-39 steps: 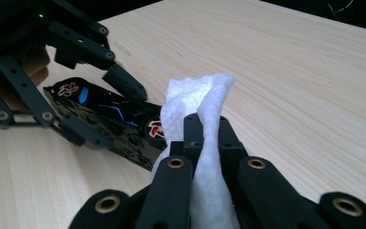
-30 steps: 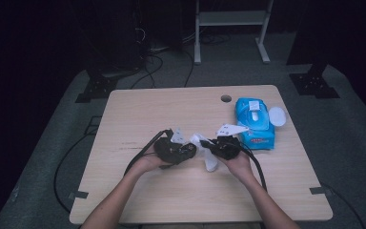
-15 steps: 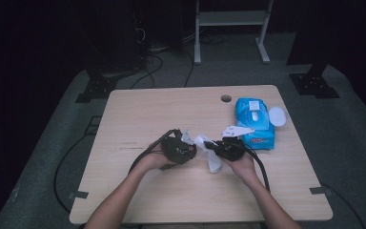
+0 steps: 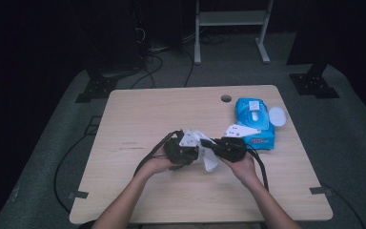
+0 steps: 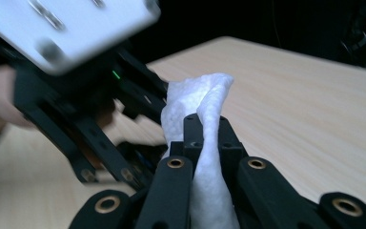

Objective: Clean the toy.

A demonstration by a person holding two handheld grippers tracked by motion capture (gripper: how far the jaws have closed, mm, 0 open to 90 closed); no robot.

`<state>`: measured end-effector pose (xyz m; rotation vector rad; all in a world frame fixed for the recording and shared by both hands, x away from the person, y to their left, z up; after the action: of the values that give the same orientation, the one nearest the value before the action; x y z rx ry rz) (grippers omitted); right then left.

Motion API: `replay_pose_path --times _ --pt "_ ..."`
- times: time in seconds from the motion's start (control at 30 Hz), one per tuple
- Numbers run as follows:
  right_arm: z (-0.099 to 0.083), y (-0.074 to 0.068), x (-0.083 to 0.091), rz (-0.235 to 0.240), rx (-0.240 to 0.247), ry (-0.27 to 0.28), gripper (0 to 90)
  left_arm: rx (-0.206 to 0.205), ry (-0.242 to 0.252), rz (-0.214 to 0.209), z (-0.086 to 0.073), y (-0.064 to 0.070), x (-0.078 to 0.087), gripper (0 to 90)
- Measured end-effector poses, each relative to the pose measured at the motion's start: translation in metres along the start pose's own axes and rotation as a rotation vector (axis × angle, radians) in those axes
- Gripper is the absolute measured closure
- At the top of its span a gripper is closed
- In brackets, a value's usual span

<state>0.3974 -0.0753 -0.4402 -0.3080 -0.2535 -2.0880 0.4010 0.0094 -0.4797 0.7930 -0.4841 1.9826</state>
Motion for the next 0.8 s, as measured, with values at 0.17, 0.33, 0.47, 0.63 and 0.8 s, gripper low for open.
replay_pose_path --times 0.17,0.33,0.47,0.63,0.8 --pt "0.008 -0.002 0.009 -0.023 0.043 0.015 86.3 0.022 0.083 -0.028 0.009 0.005 0.01 56.9" --pt "-0.003 0.008 0.014 -0.051 0.025 -0.008 86.2 0.035 0.092 -0.033 0.007 0.005 0.012 57.0" --pt "-0.004 0.007 0.014 -0.051 0.022 -0.012 86.3 0.04 0.102 -0.036 0.007 0.005 0.012 57.0" --pt "0.016 -0.007 0.011 -0.015 0.062 0.031 86.2 0.026 0.108 -0.037 0.008 0.009 0.012 57.0" --pt "0.01 -0.002 0.012 -0.03 0.053 0.022 86.3 0.035 0.116 -0.04 0.007 0.009 0.015 57.0"
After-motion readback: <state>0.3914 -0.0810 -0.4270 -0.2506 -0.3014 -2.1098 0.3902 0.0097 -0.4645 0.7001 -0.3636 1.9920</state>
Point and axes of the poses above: each handheld gripper's, and its own axes: x roughly backward along the jaws, z roughly out of its top, y roughly to its right, the point moved 9 cm from there along -x, roughly forward along the jaws, and after that the axes turned 13 degrees about x, right-handed, at the moved point
